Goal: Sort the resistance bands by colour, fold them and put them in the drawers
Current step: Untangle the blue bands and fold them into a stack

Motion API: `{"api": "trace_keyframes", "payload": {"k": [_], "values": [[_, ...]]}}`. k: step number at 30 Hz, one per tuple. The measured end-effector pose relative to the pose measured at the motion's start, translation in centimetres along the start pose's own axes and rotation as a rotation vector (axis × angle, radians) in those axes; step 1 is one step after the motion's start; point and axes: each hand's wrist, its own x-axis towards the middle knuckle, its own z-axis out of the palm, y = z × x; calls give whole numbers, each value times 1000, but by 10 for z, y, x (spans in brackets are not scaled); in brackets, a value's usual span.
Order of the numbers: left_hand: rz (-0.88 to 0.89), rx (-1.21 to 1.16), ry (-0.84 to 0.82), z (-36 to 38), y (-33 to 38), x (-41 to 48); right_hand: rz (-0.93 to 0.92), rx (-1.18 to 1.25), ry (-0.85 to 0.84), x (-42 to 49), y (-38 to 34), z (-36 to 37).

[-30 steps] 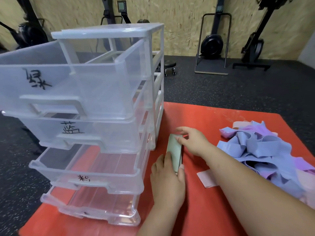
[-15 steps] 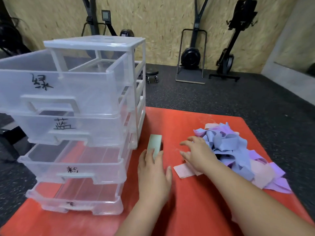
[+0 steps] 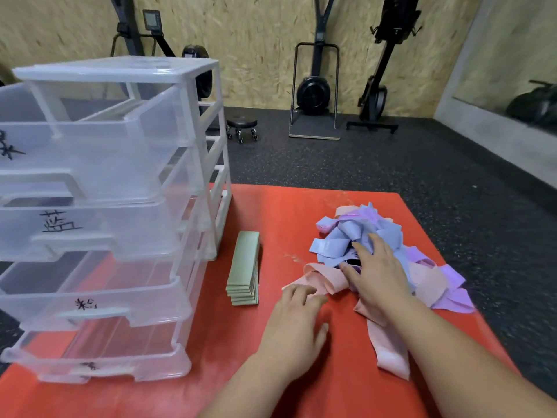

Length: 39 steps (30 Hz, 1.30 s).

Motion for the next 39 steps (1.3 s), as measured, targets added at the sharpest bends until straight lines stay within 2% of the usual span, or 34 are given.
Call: {"api": "trace_keyframes", "payload": {"k": [4,6,9,11,13,19,22,26,29,31,33,36,39], "values": [[-2,-23,-4,-1,5,3,46,31,163,7,1,-10],[-3,-30,-7,-2,5,4,55,-8,112,13,6,-10],[-4,-27,-16,-4,6,3,16,-27,-99,16,15,-13],[-11,-31,-14,-7,9,2,-57,-75,-98,15,16,-20],[-9,-40,-2,-10,12,0,-107,-36,-27,12,14,-31],[-23,-137,66,-27,22,-15,-71,451,352,-7,0,-90],[-36,-197,121,-40,30,-27,-13,744,318,-22,-15,-125],[-60,-267,170,-53,35,-41,-29,988,304,-53,-27,-159],[-82,-308,217,-64,39,-52,62,1135,349,-78,-23,-160],[-102,-344,254,-70,41,-58,167,1062,366,-96,-10,-140],[-142,-346,241,-71,42,-65,252,812,271,-117,10,-104],[-203,-264,105,-65,42,-73,325,508,4,-152,36,-54],[-223,-179,-21,-57,41,-76,317,450,-75,-165,44,-47]]}}
